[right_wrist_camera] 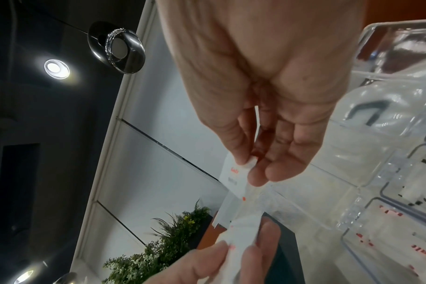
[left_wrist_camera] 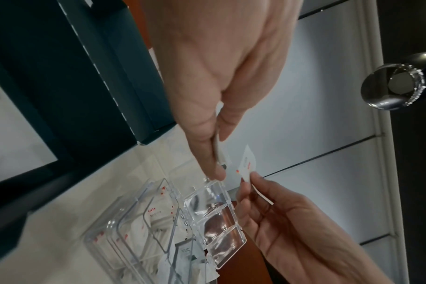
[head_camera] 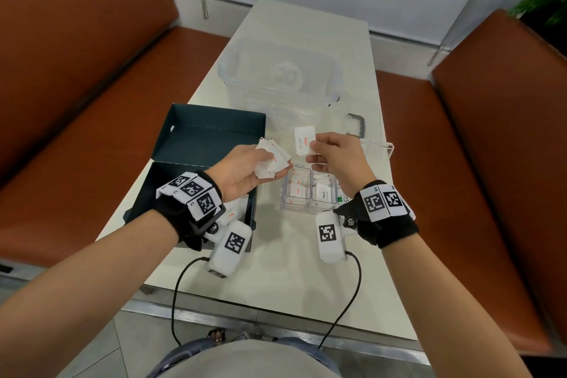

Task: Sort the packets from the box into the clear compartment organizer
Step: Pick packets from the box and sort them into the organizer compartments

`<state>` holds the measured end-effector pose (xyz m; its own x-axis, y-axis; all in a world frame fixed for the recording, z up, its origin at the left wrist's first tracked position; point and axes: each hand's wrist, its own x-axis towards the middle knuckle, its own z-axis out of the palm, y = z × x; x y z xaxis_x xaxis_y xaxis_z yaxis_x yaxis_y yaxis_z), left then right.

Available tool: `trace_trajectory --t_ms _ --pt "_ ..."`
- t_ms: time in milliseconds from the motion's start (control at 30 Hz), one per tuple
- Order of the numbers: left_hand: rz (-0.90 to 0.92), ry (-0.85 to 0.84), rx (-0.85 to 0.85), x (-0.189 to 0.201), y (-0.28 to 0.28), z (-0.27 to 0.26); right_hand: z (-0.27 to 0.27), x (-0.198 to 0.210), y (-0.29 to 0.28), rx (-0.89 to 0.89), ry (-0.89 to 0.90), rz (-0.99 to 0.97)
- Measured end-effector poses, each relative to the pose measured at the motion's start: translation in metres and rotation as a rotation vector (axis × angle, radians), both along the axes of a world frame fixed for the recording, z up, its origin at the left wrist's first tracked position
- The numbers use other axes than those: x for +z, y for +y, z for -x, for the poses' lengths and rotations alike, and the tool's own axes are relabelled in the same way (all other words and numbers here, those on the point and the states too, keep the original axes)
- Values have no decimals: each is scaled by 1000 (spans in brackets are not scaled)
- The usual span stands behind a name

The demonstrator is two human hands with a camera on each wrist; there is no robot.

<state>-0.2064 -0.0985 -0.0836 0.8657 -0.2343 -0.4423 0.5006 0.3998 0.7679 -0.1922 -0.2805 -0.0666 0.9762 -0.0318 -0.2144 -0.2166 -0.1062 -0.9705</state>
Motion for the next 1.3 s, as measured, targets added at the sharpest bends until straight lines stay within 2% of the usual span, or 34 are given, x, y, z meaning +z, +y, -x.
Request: trace_trajectory --t_ms 267,667,867,1100,1300 --pt "-133 -106 113 -7 -7 2 13 -6 4 60 44 -36" --pt "13 -44 62 -3 -11 5 18 -10 5 31 71 -40" --pt "-83 -120 110 -5 -10 4 17 -11 3 -33 55 -34" --pt "-73 -160 148 -10 -13 4 18 -13 9 -85 -43 109" --pt "-90 -179 137 -11 -19 5 18 -16 16 -89 -49 114"
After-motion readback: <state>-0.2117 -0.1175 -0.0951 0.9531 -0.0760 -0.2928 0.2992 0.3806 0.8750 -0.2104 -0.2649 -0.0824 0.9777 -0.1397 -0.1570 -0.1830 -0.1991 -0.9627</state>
